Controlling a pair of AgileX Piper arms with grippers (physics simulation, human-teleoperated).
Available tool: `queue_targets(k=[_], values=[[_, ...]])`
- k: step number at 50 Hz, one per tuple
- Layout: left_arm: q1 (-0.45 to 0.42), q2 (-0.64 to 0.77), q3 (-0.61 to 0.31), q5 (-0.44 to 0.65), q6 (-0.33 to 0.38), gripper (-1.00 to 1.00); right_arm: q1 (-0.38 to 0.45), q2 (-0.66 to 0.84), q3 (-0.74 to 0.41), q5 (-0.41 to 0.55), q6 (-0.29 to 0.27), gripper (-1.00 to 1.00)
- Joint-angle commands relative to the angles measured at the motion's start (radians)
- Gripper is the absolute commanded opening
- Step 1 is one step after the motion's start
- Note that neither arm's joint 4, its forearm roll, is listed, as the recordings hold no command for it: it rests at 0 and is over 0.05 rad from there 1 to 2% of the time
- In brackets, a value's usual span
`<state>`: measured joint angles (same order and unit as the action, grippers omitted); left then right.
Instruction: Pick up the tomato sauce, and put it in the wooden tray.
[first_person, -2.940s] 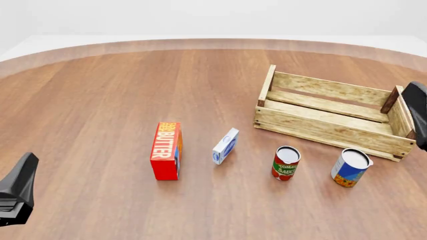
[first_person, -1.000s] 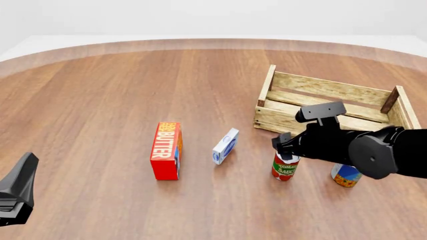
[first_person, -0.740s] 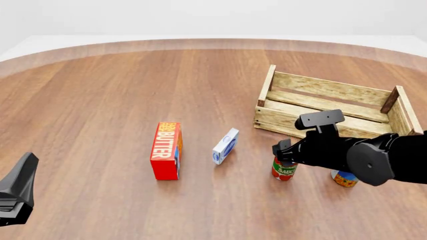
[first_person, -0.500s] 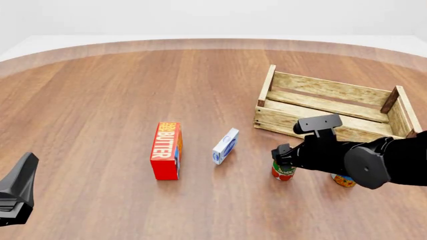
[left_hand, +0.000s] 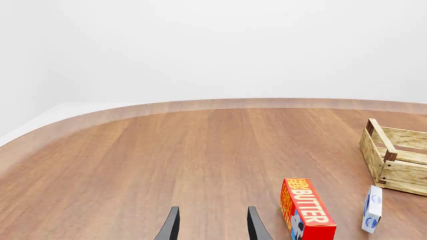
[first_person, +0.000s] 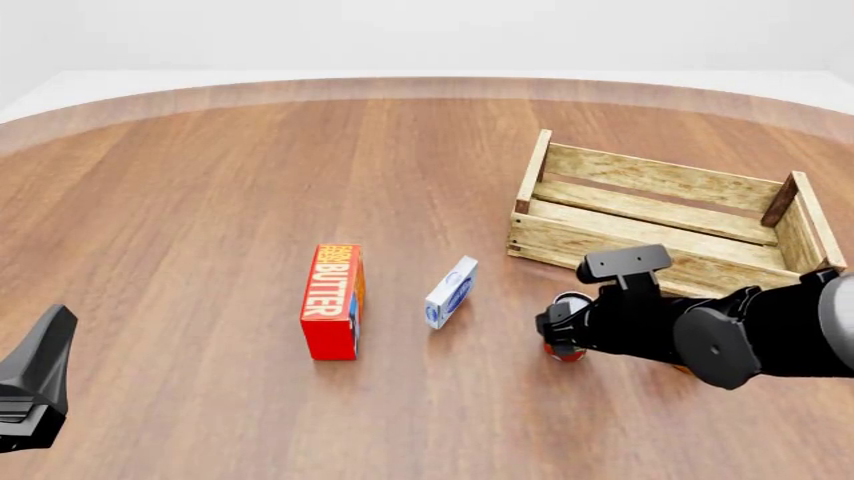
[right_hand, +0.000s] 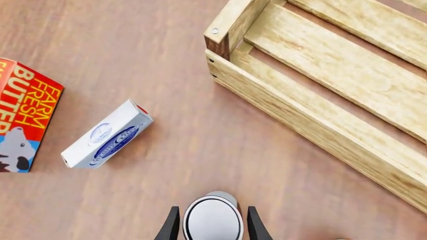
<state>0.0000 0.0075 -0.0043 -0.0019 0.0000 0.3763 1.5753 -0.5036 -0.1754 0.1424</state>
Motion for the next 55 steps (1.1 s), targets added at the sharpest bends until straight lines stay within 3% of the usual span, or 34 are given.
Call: queue_targets(k=[1,11,12,24,30,33,35,36,39,42,49,50,52,55], values=[[0.000,0.000,0.000,0.000,0.000,1.00,0.006,0.026,0.004,-0.016,0.008,1.00],[0.000,0.000,0.000,0.000,0.000,1.00,0.023,0.049,0.000,-0.020,0.015,1.00],[0.000,0.000,0.000,0.000,0.000,1.00,-0.003,0.035,0.012,-0.026,-0.002,-1.00],[0.000,0.000,0.000,0.000,0.000,1.00,0.026,0.007,-0.007,0.008,0.003,-1.00],[0.000,0.000,0.000,0.000,0.000,1.00,0.014,-0.100,-0.056,0.127,-0.015,-1.00],[0.000,0.000,0.000,0.000,0.000,1.00,-0.016,-0.165,-0.092,0.197,-0.056,-1.00],[0.000,0.000,0.000,0.000,0.000,1.00,-0.016,-0.166,-0.092,0.197,-0.056,-1.00],[0.000,0.000,0.000,0.000,0.000,1.00,-0.029,-0.219,-0.127,0.257,-0.069,-1.00],[0.000,0.000,0.000,0.000,0.000,1.00,-0.029,-0.219,-0.127,0.257,-0.069,-1.00],[0.000,0.000,0.000,0.000,0.000,1.00,-0.048,-0.287,-0.193,0.357,-0.116,-1.00],[0.000,0.000,0.000,0.000,0.000,1.00,-0.063,-0.332,-0.245,0.424,-0.142,-1.00],[0.000,0.000,0.000,0.000,0.000,1.00,-0.088,-0.367,-0.315,0.495,-0.162,-1.00],[0.000,0.000,0.000,0.000,0.000,1.00,-0.088,-0.367,-0.316,0.496,-0.162,-1.00],[0.000,0.000,0.000,0.000,0.000,1.00,-0.147,-0.348,-0.408,0.547,-0.182,-1.00]])
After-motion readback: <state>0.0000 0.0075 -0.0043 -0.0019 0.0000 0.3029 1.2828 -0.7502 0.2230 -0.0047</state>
